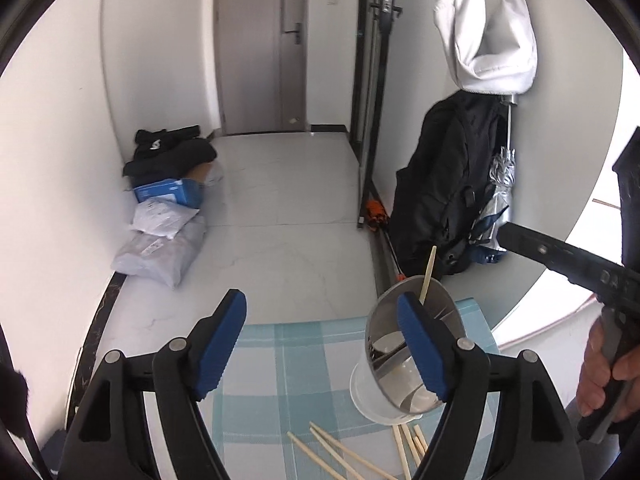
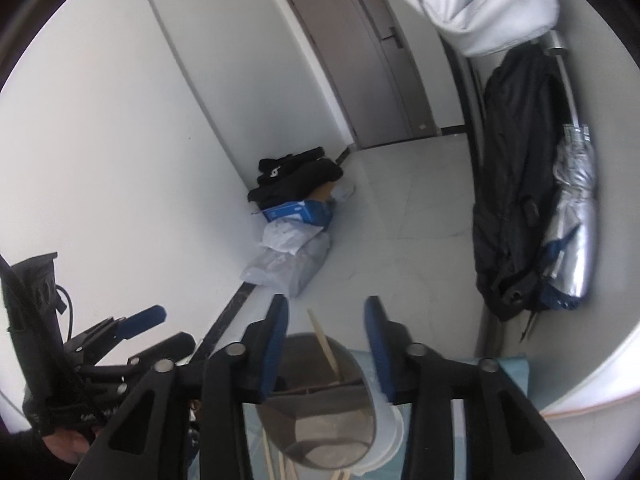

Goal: Organize utensils

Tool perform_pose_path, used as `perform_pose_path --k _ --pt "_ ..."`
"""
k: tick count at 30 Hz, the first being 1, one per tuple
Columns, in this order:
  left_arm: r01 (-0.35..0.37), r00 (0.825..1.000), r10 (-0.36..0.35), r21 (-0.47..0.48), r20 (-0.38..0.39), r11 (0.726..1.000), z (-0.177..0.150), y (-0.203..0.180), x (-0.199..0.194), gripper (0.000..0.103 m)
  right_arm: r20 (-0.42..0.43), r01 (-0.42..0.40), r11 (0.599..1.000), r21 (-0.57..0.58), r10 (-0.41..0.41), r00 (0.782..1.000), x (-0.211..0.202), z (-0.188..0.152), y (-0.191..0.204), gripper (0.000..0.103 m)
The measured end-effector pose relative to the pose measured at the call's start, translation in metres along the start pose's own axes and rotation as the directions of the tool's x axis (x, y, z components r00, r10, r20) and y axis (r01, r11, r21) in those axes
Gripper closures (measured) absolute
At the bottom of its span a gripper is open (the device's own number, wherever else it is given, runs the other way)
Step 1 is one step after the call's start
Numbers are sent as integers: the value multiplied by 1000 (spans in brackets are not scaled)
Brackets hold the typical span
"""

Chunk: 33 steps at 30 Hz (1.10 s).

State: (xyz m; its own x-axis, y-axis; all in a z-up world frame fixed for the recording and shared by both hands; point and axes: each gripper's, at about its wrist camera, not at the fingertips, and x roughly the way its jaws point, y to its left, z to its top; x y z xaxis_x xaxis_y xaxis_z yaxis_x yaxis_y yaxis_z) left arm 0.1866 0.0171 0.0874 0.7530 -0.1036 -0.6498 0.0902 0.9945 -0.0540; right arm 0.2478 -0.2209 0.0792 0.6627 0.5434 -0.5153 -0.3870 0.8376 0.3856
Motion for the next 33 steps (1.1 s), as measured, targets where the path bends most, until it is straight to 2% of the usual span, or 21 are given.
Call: perform_pose_path --k 3,8,17,27,33 --pt "-22 999 23 -16 30 1000 -5 0 -13 27 1 18 1000 -3 -18 1000 -12 -6 3 47" --pt "-35 996 40 -65 80 997 -16 -1 -35 16 38 26 1000 -8 -25 999 -37 -17 13 43" --pt "-56 989 72 -128 125 990 -44 2 -63 2 75 48 998 -35 -45 996 -70 -51 38 30" --pt "-76 981 100 -144 166 987 -86 -1 -78 1 55 61 995 -84 -57 997 -80 -107 54 25" --pt "-58 989 83 -197 122 979 -112 4 -68 1 25 74 993 -96 -72 997 -78 -137 54 23"
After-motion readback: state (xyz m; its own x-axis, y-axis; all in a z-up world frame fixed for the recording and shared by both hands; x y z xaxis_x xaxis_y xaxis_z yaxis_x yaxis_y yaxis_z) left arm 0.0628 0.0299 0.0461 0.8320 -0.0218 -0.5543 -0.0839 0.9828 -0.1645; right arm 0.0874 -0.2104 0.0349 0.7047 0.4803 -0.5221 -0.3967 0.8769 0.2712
